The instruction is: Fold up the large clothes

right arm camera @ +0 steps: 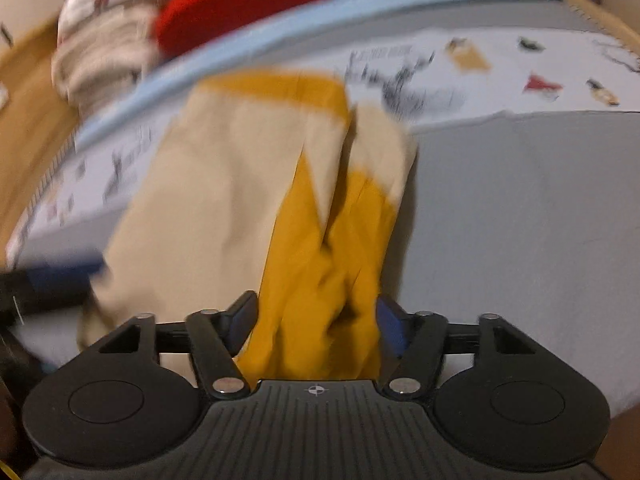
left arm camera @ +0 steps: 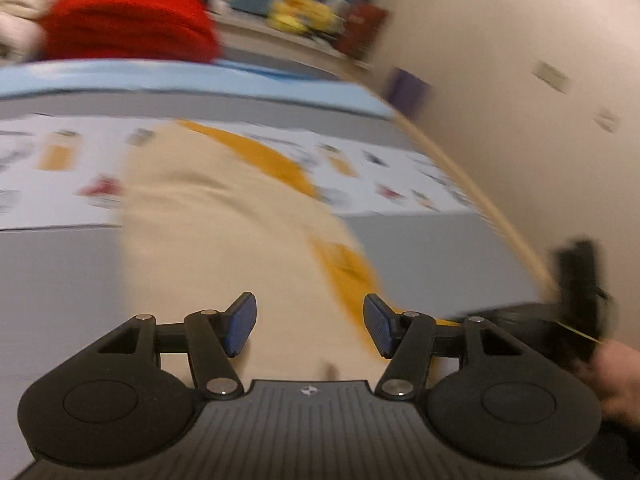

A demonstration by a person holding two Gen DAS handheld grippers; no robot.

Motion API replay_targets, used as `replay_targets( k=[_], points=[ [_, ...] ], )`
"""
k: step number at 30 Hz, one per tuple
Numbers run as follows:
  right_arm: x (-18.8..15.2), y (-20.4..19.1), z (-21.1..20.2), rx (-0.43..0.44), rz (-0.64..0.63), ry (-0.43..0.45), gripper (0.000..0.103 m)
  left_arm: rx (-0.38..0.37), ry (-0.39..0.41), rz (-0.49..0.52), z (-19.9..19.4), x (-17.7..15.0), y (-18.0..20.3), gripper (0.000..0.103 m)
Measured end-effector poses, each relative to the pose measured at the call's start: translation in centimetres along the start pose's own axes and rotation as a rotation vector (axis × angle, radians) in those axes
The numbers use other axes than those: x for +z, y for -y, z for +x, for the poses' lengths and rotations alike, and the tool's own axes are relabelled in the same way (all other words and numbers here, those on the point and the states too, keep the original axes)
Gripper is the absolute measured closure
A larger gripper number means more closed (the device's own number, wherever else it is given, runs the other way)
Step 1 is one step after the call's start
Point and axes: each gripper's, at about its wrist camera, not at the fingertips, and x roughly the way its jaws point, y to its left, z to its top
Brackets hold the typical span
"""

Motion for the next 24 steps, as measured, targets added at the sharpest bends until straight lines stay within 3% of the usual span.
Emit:
replay_targets(
  k=[1,5,7,10,12,13,15,19,20,21,22,24],
  points=[
    [-0.1,-0.6,-0.4,-0.004,-0.037,0.021,0.089,0.036,0.012,-0.011,-0.3,0.1,-0.6,0.039],
    [-0.2,0.5,-5.4,0.118,0.058,0.229,0.097,0.093,0.038,-0.067,-1.0,1.0,-2.3,0.039],
    [-0.6,1.8,-7.1,0.120,0.091,0.273,0.099,0.112,0.012,-0.038,-0.5,1.3,-2.1,0.039],
    [-2.1,3.1,-5.5,-0.015,0.059,0.143,0.101,0.181,-0.156,0.062,2.4,0.1,-1.5,0.041],
    [-3.0,3.3,-3.5,-0.075,0.023,0.040,0.102,0.240,-0.304,0.137,4.6,-2.3,-1.3,0.041],
    [-3.2,3.2,-2.9,-0.086,-0.001,0.019,0.102,0.266,-0.335,0.173,5.1,-3.1,-1.0,0.041],
    [-3.7,3.1,-1.6,-0.090,-0.033,-0.018,0.102,0.278,-0.328,0.226,5.1,-2.9,-0.3,0.043],
    [-3.9,2.5,-0.6,-0.114,-0.069,-0.038,0.102,0.156,-0.238,0.205,1.7,-1.8,0.1,0.047],
    [-3.9,2.4,-0.5,-0.113,-0.068,-0.043,0.102,0.154,-0.280,0.233,2.3,-2.3,-0.2,0.050],
    [-3.9,2.3,-0.4,-0.114,-0.071,-0.052,0.102,0.190,-0.394,0.257,4.2,-3.7,-0.8,0.048],
    [-3.5,2.5,-0.2,-0.117,-0.077,-0.065,0.102,0.207,-0.455,0.258,5.4,-4.7,-1.2,0.047],
    [-3.8,2.6,0.6,-0.121,-0.095,-0.112,0.103,0.216,-0.501,0.305,6.3,-5.8,-0.7,0.042]
  ],
)
